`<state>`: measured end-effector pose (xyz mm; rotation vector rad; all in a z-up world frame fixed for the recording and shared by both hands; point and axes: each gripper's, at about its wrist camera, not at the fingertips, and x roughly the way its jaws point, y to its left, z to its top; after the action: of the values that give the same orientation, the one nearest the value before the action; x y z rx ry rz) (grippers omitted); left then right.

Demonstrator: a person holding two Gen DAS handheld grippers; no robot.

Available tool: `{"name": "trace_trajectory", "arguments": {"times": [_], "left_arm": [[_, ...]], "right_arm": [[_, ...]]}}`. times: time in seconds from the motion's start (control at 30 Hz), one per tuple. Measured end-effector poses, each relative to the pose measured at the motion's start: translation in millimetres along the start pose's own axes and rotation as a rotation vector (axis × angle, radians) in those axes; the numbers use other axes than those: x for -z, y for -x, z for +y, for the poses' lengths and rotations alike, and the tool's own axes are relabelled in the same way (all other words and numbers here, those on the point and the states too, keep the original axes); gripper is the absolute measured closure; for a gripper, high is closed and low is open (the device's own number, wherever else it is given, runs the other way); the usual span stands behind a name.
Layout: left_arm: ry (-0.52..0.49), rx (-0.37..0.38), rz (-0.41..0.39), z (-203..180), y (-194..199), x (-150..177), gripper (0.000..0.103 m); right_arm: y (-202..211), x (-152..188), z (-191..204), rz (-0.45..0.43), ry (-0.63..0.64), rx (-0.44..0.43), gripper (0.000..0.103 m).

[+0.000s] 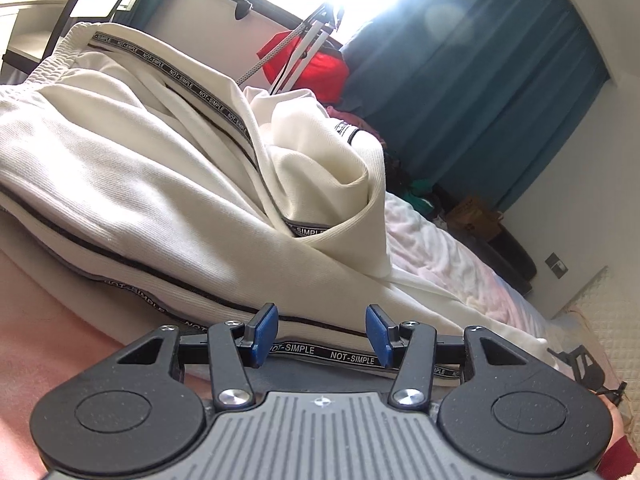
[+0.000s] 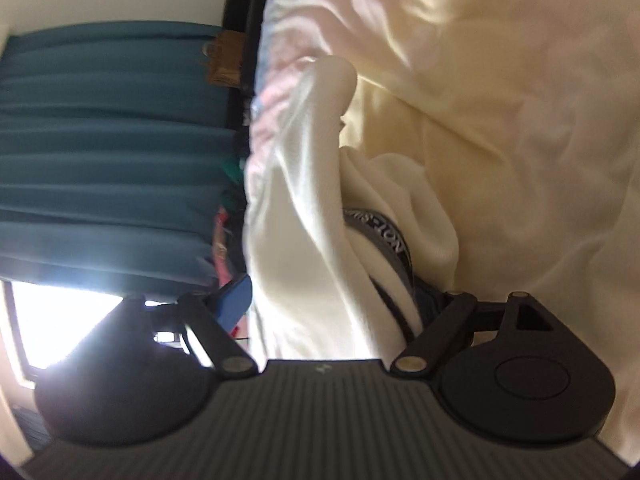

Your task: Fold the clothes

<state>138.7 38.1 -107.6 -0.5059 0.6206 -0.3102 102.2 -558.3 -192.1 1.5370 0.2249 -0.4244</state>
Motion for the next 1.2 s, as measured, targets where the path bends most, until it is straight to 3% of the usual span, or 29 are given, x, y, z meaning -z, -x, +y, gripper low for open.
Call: {"name": "trace_trajectory", "arguments": {"times": [0.03,0.13,0.23,0.33,0.5,0.57,0.67,0.73,0.8,0.87,0.93,1.13,1.2], "left_arm": [[-0.004,-0.001,0.003,0,0,1,0.052],[-0.011,-0.003,0.006,-1,-1,2,0.052],[-0.014,-0.007,0.007,-1,-3,2,0.052],[-0.007,-0.008,0.002,-1,-3,1,0.051],[0.009,-0.003,-0.018,0,-2,-2,0.051],[0.009,-0.005,-0.022,-1,-2,-3,0.052],[-0.009,-0.012,-0.031,-4,-2,-3,0.052],[-0.016,-0.008,-0.032,-5,-3,-2,0.052],[-0.025,0.001,-0.028,-8,-3,-2,0.051],[-0.029,0.008,-0.027,-10,-2,-2,0.052],[-0.032,0.013,-0.029,-11,0,-3,0.052],[-0.006,0.008,-0.04,-8,5,-6,0.051],[0.012,0.0,-0.039,-5,6,-7,0.05]], "right_arm": [[-4,0,-3,0.005,0.003,0.012,0.021],[-12,0,-2,-0.006,0.041,0.031,0.034],[-19,1,15,-0.035,0.188,0.085,0.087],[-16,0,32,-0.088,0.3,0.08,0.097],[19,9,79,-0.202,0.525,-0.22,0.097],[32,7,77,-0.2,0.512,-0.306,0.096],[34,-9,47,-0.165,0.322,-0.224,0.088],[27,-20,19,-0.11,0.184,-0.083,0.084],[24,-31,-9,-0.051,0.091,0.015,0.066],[31,-38,-27,-0.065,0.021,0.049,0.023],[47,-42,-34,-0.15,-0.017,0.046,0.011],[72,-35,-44,-0.221,-0.03,0.094,0.012],[74,-32,-46,-0.223,-0.014,0.08,0.022]]}}
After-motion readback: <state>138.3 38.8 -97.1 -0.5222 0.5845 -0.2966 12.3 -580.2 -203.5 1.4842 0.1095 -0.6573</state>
